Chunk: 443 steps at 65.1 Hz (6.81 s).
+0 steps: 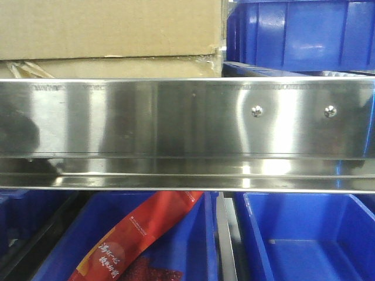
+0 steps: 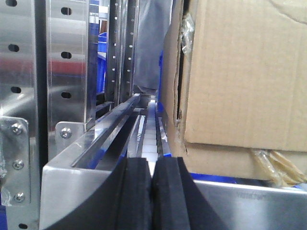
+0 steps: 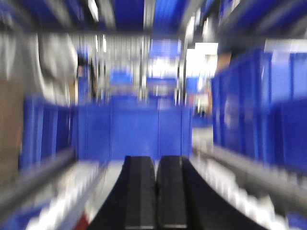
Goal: Grab carton from right shelf to conveyor
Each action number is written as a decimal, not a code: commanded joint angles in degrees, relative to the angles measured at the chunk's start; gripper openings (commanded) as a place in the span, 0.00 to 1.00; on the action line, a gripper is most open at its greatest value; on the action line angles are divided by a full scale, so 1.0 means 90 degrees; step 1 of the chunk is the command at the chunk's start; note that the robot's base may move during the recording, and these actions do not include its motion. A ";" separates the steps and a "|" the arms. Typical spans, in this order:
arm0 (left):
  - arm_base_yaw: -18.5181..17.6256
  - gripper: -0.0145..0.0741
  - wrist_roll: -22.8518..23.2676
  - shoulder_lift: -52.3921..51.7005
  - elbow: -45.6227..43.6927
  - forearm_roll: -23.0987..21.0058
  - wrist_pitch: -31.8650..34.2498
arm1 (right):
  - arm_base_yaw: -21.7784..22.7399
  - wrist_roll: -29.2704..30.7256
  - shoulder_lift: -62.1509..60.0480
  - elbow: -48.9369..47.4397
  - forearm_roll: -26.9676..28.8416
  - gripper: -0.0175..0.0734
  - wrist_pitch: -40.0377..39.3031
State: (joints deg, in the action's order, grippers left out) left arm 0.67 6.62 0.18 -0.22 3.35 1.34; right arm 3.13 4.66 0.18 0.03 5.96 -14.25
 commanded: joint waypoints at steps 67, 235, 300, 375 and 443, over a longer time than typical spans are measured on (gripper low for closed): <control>-0.1123 0.60 -0.0020 0.6596 -0.9101 0.0490 -0.5452 | -0.1678 0.0032 0.4736 -0.7026 0.0407 0.82 0.5016; -0.2235 0.15 0.0334 0.8543 -1.1847 0.0146 -0.7923 | -0.3537 -0.1391 0.8349 -1.1677 -0.1697 0.12 0.9357; -0.2405 0.15 0.0453 0.7958 -1.0666 0.0106 -0.7724 | -0.3537 -0.1415 0.7654 -1.0367 -0.1685 0.12 0.9338; -0.2405 0.15 0.0453 0.7958 -1.0666 0.0106 -0.6152 | -0.3537 -0.1415 0.7654 -1.0367 -0.1685 0.12 0.9338; -0.2405 0.15 0.0453 0.7969 -1.0666 0.0106 -0.6152 | -0.3537 -0.1415 0.7654 -1.0367 -0.1685 0.12 0.8811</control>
State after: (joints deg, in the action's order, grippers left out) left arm -21.02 11.12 72.86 -95.72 3.66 -57.47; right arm -28.96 -9.48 70.01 -93.12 -7.53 65.97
